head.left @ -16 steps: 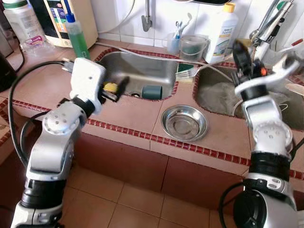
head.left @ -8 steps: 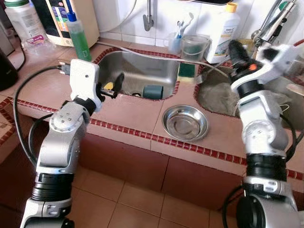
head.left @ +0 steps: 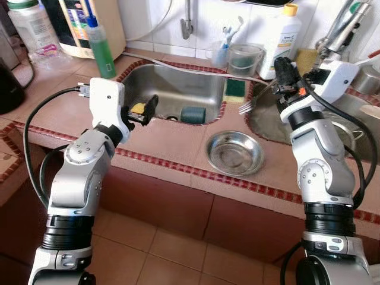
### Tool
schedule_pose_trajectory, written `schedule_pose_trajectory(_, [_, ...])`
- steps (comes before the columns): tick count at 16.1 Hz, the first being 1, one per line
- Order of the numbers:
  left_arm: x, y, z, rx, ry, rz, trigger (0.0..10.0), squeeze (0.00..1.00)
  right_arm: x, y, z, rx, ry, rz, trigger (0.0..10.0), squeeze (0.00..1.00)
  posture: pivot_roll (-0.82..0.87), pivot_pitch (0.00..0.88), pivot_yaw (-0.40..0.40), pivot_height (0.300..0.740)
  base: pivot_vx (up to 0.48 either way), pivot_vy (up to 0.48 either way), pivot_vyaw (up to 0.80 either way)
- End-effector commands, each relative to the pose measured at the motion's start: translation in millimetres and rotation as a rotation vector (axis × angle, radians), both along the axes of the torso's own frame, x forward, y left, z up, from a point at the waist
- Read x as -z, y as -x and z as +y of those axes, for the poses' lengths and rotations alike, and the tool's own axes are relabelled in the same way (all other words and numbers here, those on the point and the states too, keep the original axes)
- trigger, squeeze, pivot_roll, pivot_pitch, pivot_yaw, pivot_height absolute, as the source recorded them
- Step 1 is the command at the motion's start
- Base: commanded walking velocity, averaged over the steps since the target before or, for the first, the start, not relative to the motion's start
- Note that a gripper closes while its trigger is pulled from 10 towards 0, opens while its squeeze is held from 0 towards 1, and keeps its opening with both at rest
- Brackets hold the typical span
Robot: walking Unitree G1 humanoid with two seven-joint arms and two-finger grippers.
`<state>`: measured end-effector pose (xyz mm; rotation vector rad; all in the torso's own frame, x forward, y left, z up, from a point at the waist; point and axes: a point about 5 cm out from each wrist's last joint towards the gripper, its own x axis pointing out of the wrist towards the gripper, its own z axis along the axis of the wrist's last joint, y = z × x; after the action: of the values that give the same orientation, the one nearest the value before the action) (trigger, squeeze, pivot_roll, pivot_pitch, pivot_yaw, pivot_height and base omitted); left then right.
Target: Kitchen organization
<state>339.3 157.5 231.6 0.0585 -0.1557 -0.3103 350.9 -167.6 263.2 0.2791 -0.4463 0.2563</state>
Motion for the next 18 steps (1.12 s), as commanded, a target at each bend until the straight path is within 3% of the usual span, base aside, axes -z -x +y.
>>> schedule_pose_trajectory(1, [0.4, -1.2, 1.4, 0.003, -0.006, 0.011, 10.0, 0.0, -7.5, 3.3, 5.3, -0.018, 0.002, -0.037, 10.0, 0.0, -0.03, 0.063, 0.011, 0.74, 0.0, 0.48, 0.0])
schedule_pose_trajectory(4, [1.6, -0.2, -0.8, 0.009, -0.007, 0.012, 10.0, 0.0, -7.0, 3.1, 5.9, -0.024, -0.009, -0.033, 10.0, 0.0, -0.03, 0.059, 0.01, 0.74, 0.0, 0.455, 0.0])
schedule_pose_trajectory(9, [2.5, 2.3, -4.0, 0.015, -0.083, -0.013, 10.0, 0.0, -5.1, 3.1, 8.0, -0.034, -0.004, -0.028, 10.0, 0.0, -0.03, 0.051, 0.008, 0.74, 0.0, 0.0, 0.0])
schedule_pose_trajectory(13, [4.4, 1.8, -2.6, 0.037, -0.079, 0.013, 10.0, 0.0, -4.2, 2.9, 7.9, -0.036, -0.004, -0.026, 10.0, 0.0, -0.03, 0.043, 0.01, 0.74, 0.0, 0.0, 0.0])
schedule_pose_trajectory(18, [5.3, 2.5, -4.4, 0.062, -0.072, 0.027, 10.0, 0.0, -5.1, 3.1, 9.3, -0.045, -0.005, -0.031, 10.0, 0.0, -0.02, 0.042, 0.011, 0.74, 0.0, 0.362, 0.0])
